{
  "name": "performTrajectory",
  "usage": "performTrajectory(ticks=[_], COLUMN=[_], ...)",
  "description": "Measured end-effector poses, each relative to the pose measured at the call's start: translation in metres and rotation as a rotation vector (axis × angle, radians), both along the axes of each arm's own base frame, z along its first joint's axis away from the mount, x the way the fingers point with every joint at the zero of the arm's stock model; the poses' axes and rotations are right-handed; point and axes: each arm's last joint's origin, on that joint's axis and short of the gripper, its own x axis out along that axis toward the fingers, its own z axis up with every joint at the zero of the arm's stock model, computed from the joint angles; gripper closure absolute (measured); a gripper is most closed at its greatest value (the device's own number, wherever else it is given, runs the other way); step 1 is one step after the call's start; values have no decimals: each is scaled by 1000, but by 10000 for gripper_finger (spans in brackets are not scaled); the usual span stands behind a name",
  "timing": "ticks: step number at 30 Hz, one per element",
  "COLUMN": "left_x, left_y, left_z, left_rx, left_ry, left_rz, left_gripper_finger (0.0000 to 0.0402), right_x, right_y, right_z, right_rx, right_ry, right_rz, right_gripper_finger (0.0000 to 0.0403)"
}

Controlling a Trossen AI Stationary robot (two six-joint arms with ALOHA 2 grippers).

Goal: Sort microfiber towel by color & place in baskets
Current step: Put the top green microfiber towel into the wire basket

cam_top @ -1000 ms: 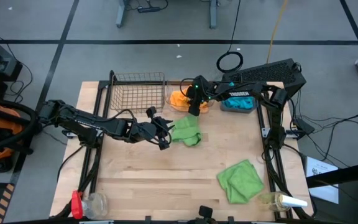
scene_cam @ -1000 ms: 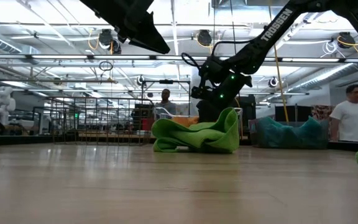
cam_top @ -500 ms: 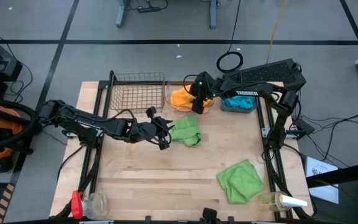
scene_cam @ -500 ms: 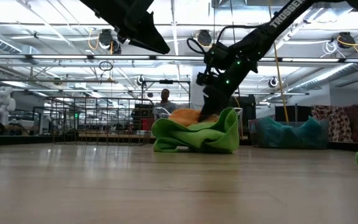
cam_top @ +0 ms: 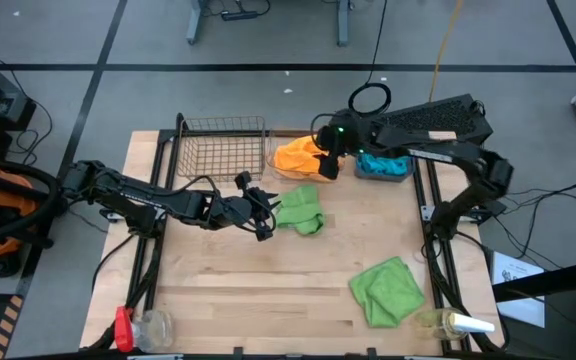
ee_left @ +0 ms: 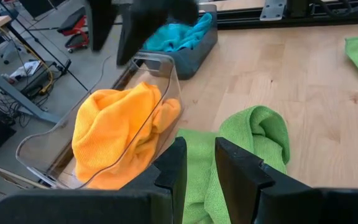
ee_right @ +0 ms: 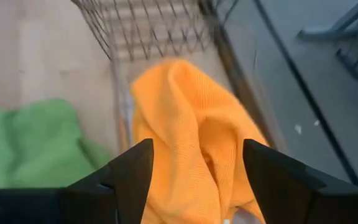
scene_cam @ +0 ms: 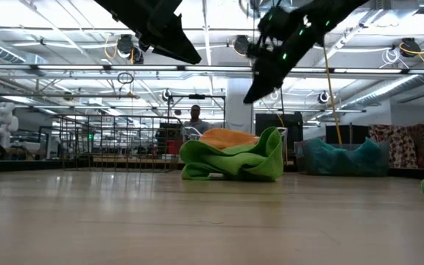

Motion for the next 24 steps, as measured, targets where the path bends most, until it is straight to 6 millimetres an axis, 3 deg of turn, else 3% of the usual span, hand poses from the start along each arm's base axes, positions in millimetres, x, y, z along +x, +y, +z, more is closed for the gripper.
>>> performTrajectory(ticks=[7,12,19,24], left_x=[1,1,0,3], left_y=[0,0,0,-4], left_z=[1,1,1,-3], left_rx=[-6,-7,-50,-122], left_ry=[-14,-16,-36,-39], left_rz=[2,3,25,-8], left_gripper_finger=[311,311,311,311], right_x=[-19,-33,-47,-49], right_y=[55,100,150,185], right_z=[54,77,69,35], right_rx=[-75,-118,25,-9], right_ry=[-128,-177,-76,-49], right_rz=[14,21,31,16], right_gripper_finger=[164,165,165,165])
